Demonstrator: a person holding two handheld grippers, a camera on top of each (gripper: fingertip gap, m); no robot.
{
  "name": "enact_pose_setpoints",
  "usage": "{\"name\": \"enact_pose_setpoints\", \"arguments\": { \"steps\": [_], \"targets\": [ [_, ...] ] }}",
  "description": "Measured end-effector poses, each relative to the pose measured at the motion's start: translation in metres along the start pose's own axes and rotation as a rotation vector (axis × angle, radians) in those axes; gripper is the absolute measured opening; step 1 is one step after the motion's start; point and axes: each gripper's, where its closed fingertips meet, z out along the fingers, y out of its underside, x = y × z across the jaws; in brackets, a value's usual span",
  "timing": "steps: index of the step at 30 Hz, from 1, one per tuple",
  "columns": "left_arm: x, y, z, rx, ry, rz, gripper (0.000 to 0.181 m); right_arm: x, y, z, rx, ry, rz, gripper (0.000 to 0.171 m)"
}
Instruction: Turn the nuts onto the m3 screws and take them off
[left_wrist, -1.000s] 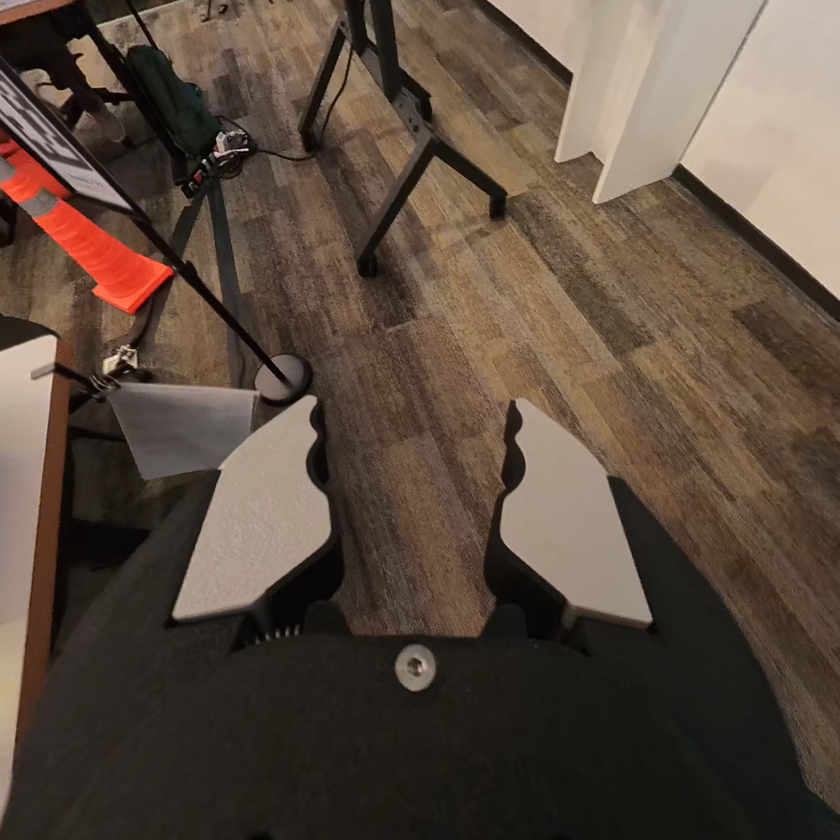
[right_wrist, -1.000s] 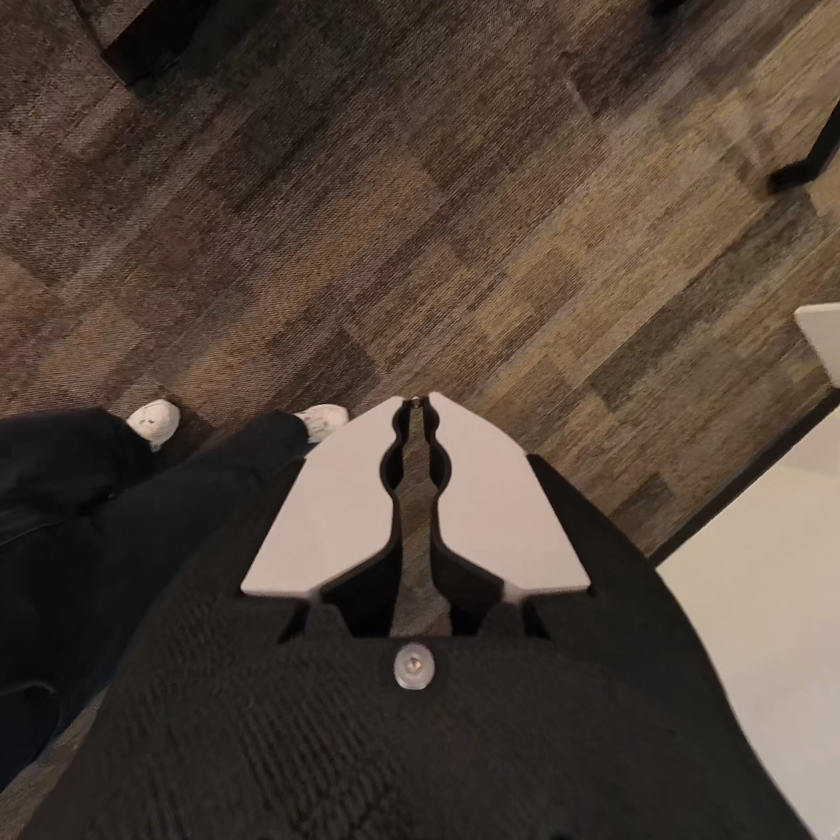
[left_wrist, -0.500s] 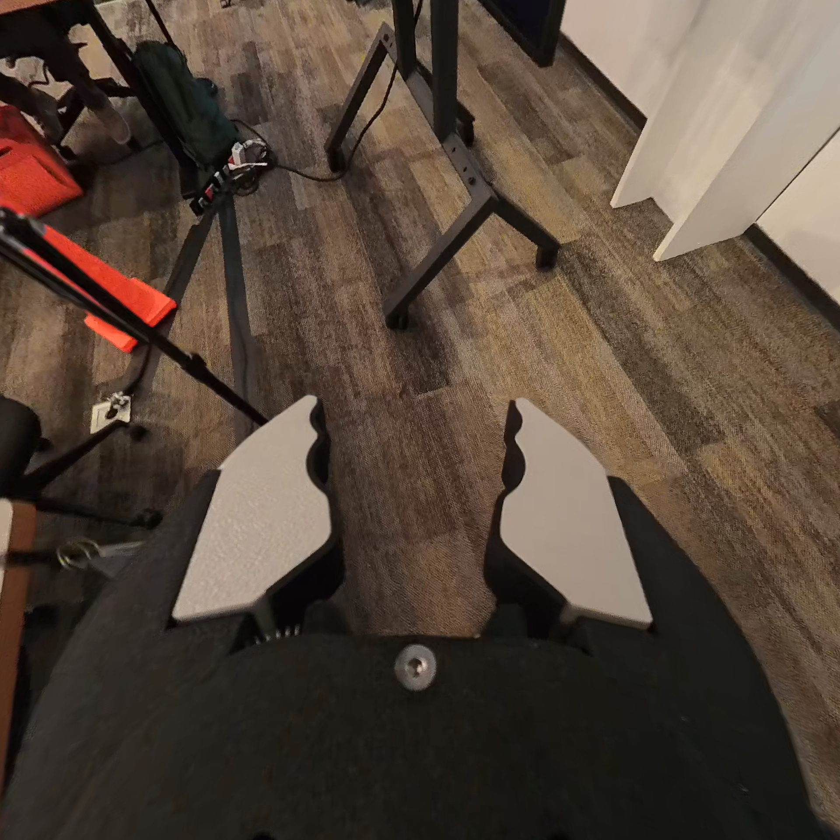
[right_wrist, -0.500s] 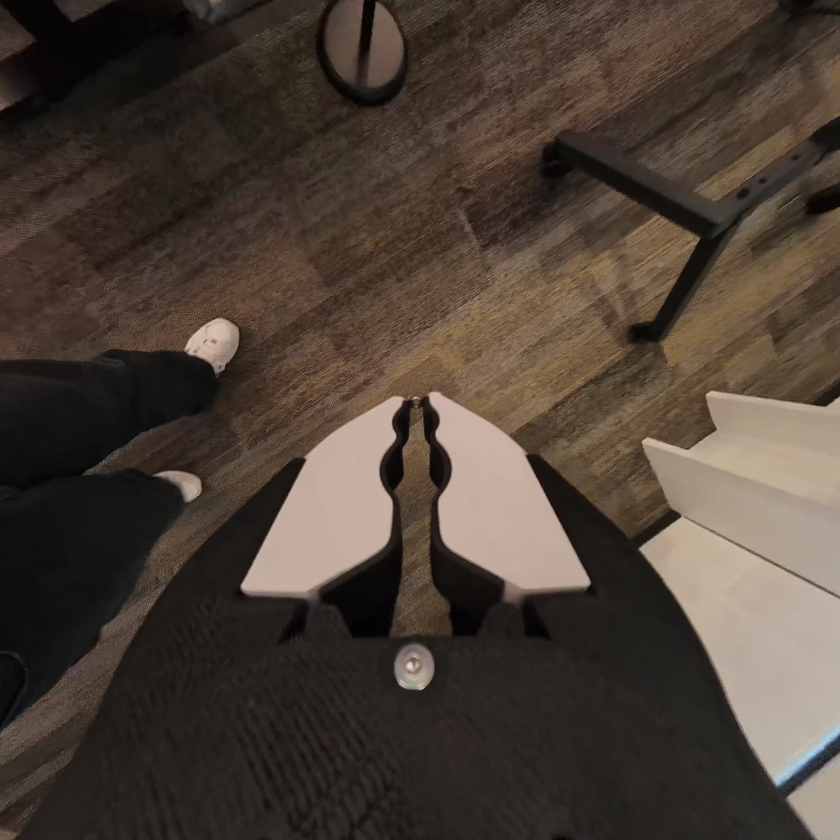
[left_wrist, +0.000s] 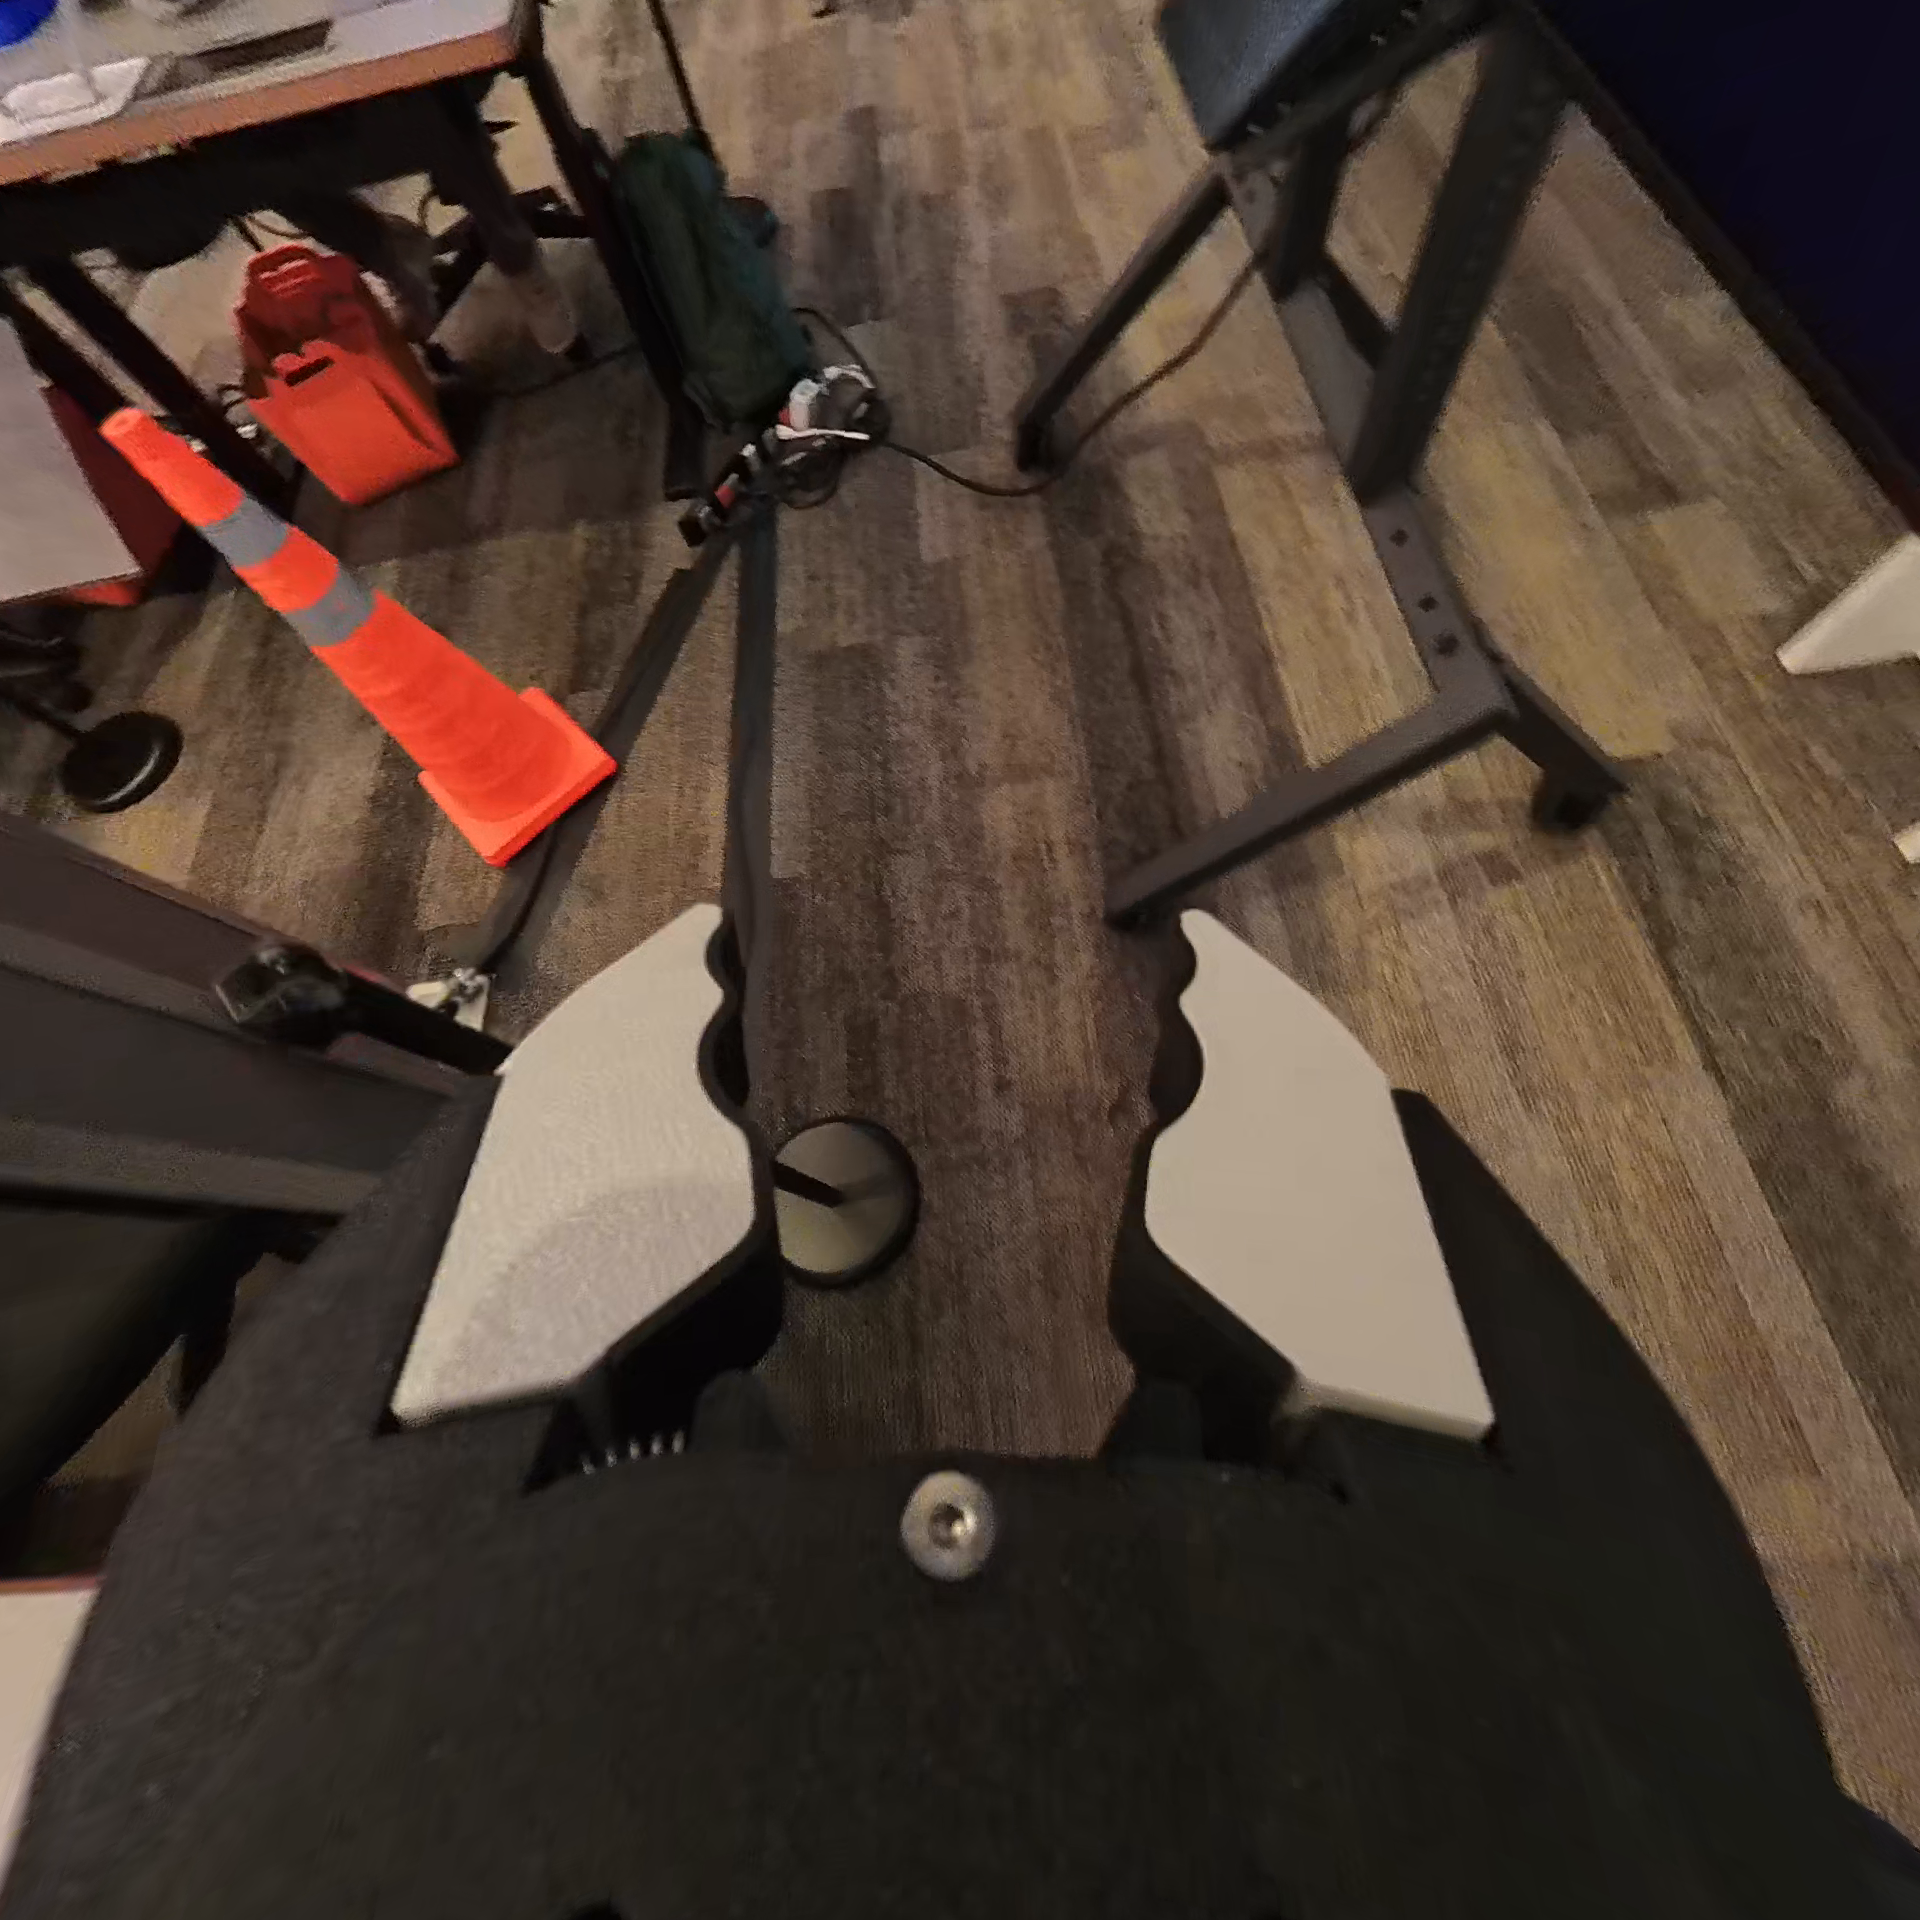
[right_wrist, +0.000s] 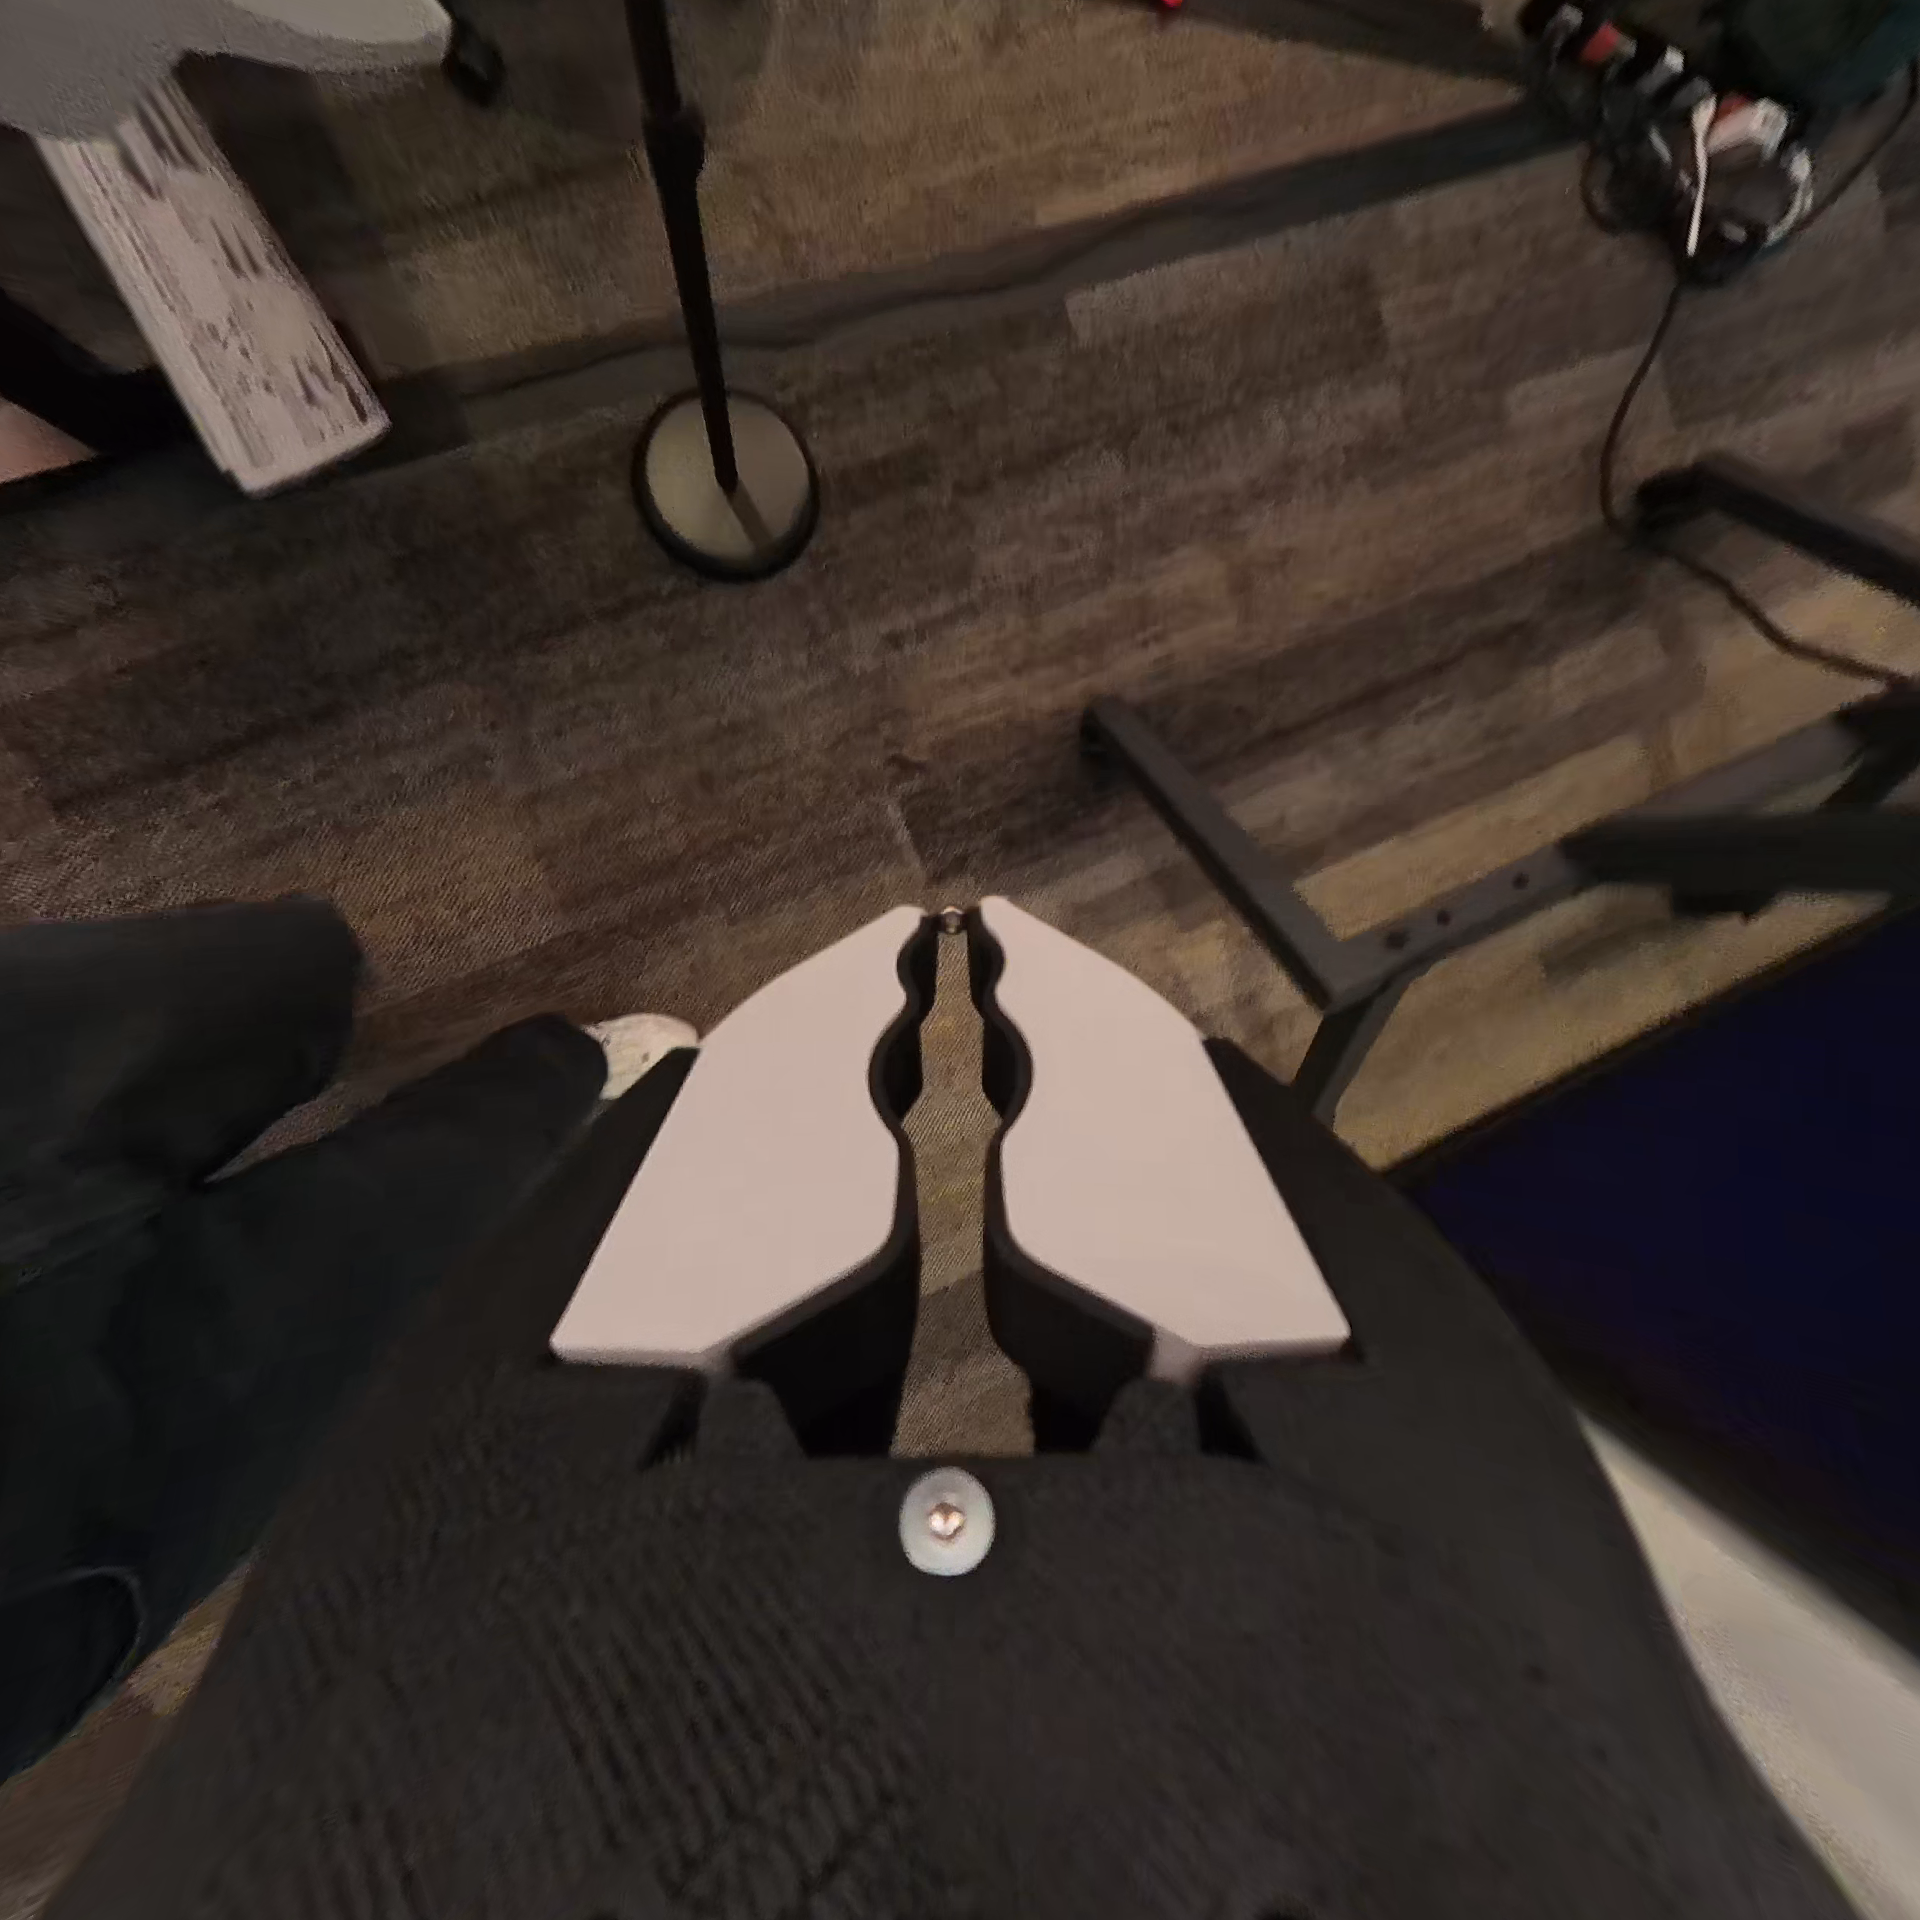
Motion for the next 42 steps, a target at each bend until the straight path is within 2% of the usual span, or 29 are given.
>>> {"name": "enact_pose_setpoints", "arguments": {
  "steps": [4,11,18,22,27,31,36,42],
  "targets": [
    [-0.052,-0.040,0.063,-0.013,-0.071,-0.061,0.076,0.070,-0.069,0.044,0.013,-0.044,-0.078,0.007],
    [-0.167,-0.111,0.181,0.032,-0.169,-0.147,0.076,0.184,-0.207,0.128,0.047,-0.022,-0.218,0.007],
    [-0.282,-0.172,0.277,0.024,-0.282,-0.201,0.075,0.262,-0.329,0.207,0.048,-0.083,-0.340,0.007],
    [-0.357,-0.192,0.314,0.039,-0.410,-0.277,0.076,0.299,-0.416,0.246,0.080,-0.105,-0.486,0.007],
    [-0.451,-0.187,0.321,0.029,-0.578,-0.429,0.075,0.305,-0.533,0.288,0.131,-0.199,-0.658,0.007],
    [-0.531,-0.164,0.299,0.020,-0.746,-0.528,0.075,0.278,-0.631,0.319,0.193,-0.261,-0.815,0.007],
    [-0.610,-0.133,0.274,0.078,-0.797,-0.723,0.077,0.217,-0.746,0.354,0.324,-0.318,-0.987,0.007],
    [-0.666,-0.079,0.214,-0.015,-1.054,-0.822,0.078,0.106,-0.841,0.373,0.397,-0.508,-1.186,0.007]
  ]
}}
